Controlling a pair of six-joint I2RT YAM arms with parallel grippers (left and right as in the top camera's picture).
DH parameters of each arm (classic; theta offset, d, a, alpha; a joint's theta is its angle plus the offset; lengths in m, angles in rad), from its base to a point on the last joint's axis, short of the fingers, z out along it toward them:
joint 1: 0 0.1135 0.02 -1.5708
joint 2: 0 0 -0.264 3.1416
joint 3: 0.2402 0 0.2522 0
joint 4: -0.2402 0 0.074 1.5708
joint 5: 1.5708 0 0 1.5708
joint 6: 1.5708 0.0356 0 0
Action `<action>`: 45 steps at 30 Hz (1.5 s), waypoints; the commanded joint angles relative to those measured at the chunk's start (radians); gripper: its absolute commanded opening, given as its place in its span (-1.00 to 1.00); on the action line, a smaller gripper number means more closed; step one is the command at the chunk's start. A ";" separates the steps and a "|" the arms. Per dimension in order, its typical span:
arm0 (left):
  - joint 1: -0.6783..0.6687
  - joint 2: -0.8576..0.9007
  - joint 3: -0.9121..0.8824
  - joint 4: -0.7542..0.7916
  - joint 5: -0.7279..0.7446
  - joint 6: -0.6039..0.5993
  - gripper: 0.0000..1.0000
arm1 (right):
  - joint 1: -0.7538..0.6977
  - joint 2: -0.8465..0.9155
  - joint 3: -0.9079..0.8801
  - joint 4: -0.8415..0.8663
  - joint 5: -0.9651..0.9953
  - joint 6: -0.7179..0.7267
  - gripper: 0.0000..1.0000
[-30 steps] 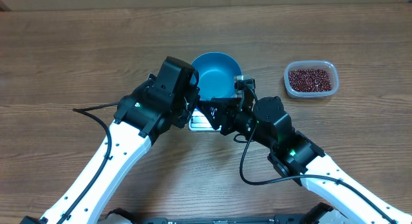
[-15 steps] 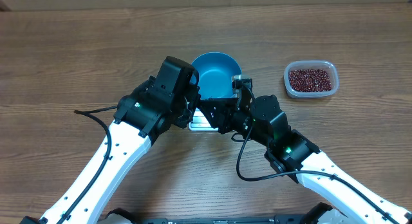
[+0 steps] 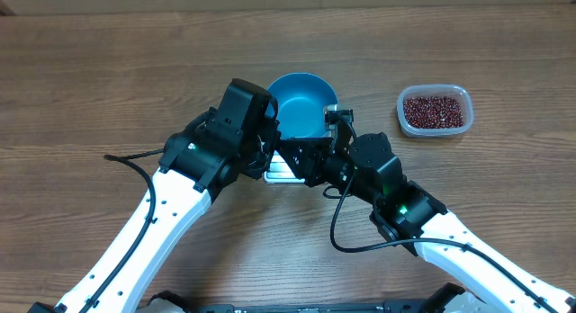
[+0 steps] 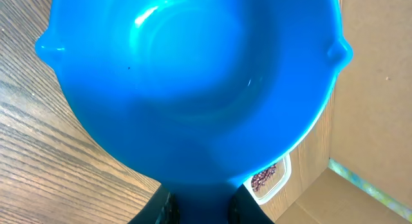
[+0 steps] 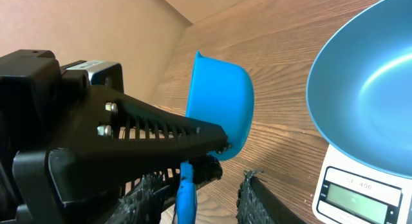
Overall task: Scoop item into bowl and weigh 150g on scale
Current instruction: 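Close the right gripper on the scoop handle and release the left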
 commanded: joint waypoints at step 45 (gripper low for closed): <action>-0.001 -0.018 0.023 0.012 0.044 0.163 0.36 | 0.002 0.023 0.031 -0.026 -0.029 0.006 -0.92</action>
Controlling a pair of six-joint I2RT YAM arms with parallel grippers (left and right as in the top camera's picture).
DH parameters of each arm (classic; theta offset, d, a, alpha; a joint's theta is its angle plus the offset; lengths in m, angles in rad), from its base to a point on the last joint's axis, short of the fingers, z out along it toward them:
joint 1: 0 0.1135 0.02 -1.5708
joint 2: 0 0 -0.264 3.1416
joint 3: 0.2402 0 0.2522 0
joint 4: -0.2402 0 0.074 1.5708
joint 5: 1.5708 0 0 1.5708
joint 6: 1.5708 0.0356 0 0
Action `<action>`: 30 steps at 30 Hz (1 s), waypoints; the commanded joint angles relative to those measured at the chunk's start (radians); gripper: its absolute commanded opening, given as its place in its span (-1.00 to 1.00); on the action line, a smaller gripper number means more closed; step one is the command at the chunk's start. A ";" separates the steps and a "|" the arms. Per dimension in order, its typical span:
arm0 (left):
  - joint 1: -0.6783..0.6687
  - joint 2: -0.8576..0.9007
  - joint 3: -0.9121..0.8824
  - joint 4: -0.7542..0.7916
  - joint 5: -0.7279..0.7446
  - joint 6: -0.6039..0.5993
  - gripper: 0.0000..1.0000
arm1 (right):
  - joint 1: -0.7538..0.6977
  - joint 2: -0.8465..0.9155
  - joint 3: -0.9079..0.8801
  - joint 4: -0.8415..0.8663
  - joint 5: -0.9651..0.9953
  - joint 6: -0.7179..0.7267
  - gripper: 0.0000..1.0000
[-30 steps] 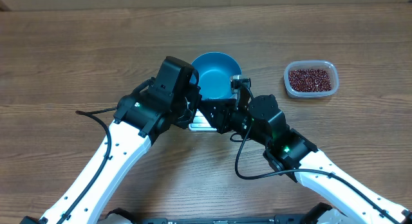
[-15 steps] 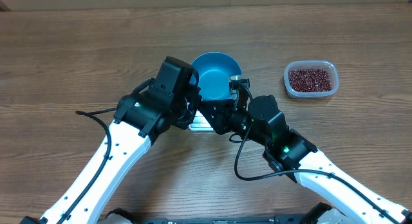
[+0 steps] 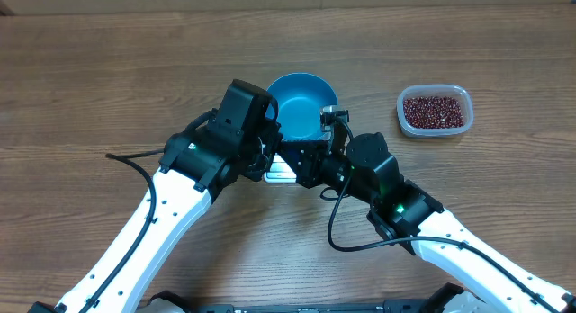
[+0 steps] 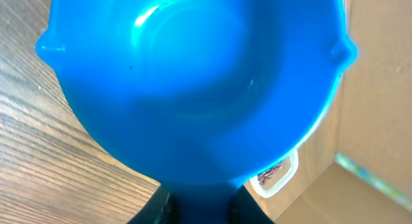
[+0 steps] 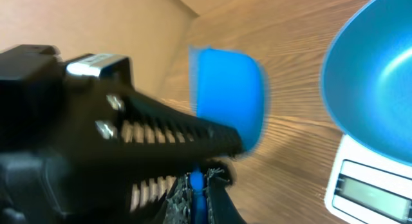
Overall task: Scoop item into bowl and weigh 150g on scale
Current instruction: 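Close the right gripper on the scoop handle and release the left, then carry the blue scoop with the right gripper toward the bean tub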
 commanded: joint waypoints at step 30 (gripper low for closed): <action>-0.002 -0.219 0.226 -0.157 -0.194 1.202 1.00 | -0.245 -0.331 0.567 -0.958 0.389 -0.315 -0.92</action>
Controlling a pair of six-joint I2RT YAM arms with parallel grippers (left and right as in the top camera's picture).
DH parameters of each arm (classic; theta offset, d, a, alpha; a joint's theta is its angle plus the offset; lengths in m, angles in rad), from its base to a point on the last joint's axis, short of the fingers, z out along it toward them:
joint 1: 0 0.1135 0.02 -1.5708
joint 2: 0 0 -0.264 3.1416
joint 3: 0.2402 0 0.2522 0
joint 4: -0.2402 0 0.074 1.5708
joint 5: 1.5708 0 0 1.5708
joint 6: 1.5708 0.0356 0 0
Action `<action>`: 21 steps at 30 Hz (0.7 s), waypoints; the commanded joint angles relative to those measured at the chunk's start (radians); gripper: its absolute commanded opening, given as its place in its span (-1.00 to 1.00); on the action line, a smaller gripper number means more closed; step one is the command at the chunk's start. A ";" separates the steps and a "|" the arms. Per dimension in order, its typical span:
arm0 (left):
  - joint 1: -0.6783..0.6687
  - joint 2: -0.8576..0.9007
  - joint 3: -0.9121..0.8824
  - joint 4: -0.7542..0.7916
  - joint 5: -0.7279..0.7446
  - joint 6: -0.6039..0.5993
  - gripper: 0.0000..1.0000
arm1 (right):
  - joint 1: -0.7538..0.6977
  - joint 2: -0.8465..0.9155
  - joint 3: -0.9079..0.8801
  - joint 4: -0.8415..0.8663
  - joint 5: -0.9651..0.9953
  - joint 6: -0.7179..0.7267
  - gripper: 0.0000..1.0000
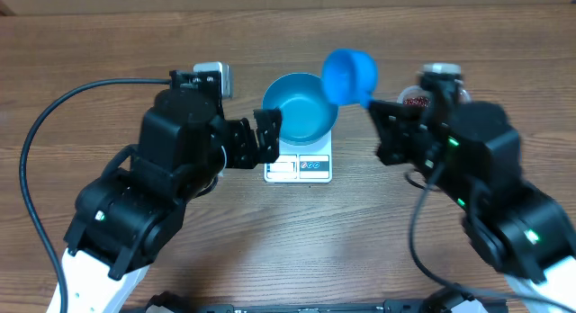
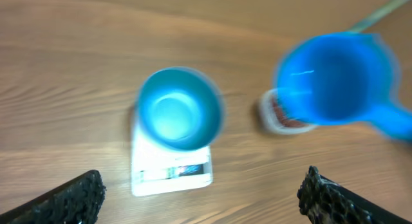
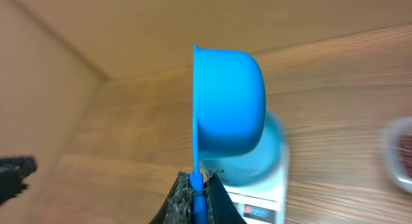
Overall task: Scoop item into bowl and weigh 150g on scale
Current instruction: 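Carry the blue scoop with the right gripper toward the bean tub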
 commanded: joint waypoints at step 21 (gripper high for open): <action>-0.120 0.135 -0.060 -0.115 -0.114 0.246 1.00 | -0.040 -0.223 0.025 -0.371 0.263 -0.019 -0.92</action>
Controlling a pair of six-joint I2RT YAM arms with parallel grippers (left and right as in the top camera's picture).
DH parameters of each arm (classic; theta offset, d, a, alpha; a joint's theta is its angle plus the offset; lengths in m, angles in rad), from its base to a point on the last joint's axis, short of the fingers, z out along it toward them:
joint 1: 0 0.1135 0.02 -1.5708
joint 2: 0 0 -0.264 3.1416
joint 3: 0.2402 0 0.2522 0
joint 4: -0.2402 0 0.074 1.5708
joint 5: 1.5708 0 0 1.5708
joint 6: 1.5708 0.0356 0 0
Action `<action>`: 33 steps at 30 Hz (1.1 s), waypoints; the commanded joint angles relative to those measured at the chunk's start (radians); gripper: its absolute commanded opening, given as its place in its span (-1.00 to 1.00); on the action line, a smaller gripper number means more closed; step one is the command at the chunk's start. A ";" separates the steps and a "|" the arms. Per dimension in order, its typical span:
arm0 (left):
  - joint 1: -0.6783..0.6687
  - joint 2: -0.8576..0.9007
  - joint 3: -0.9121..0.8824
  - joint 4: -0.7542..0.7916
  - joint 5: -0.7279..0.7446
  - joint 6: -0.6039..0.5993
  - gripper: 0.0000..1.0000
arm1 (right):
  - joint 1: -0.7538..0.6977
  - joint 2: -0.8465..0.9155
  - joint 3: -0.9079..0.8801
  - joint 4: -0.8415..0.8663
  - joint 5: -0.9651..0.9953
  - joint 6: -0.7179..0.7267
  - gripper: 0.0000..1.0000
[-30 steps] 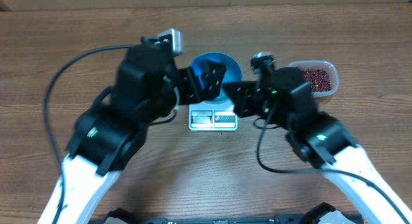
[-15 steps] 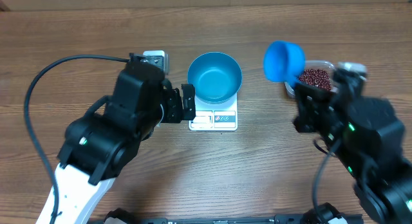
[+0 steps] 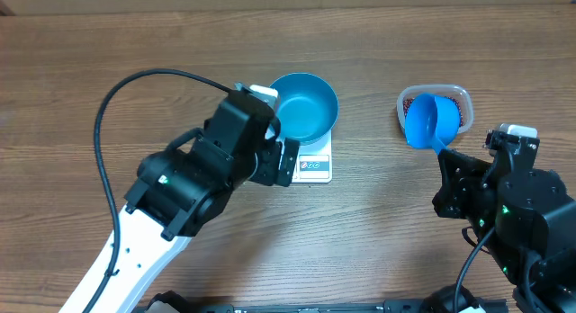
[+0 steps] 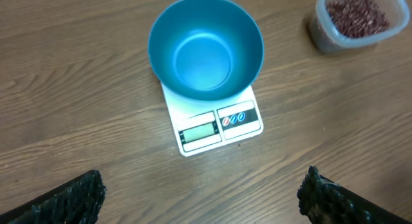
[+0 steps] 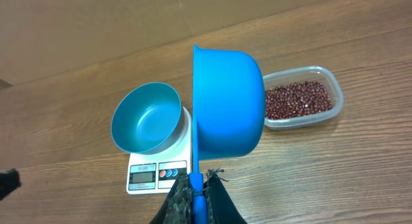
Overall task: Scoop item into bowl and weigh 150g on scale
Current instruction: 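Carry the blue scoop with the right gripper toward the bean tub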
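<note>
An empty blue bowl [image 3: 303, 106] sits on a small white scale [image 3: 310, 166] at the table's middle. A clear tub of red beans [image 3: 450, 106] lies to the right. My right gripper [image 5: 197, 185] is shut on the handle of a blue scoop [image 5: 228, 102], whose cup hangs empty over the tub's left end in the overhead view. My left gripper [image 4: 203, 195] is open, high above the table in front of the scale, its fingertips [image 4: 74, 195] wide apart with nothing between them.
A wooden table [image 3: 108, 70] carries everything, with a cardboard wall along its far edge. A black cable [image 3: 135, 84] loops from my left arm over the table's left side.
The scoop, held by my right gripper, has moved from above the bowl's right rim to over the bean tub. My left arm has shifted so that its wrist looks squarely down on bowl and scale.
Both grippers were crowded at the bowl, the left one shut on its near rim, the right one open round the scoop's handle. The right then shut on the handle. Later the left was open and raised, the scoop lifted, and now the scoop hangs over the beans.
</note>
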 commanded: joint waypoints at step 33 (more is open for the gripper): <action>-0.122 0.229 -0.364 0.422 -0.042 -0.028 -0.91 | -0.004 0.004 0.022 -0.024 0.072 -0.054 -0.92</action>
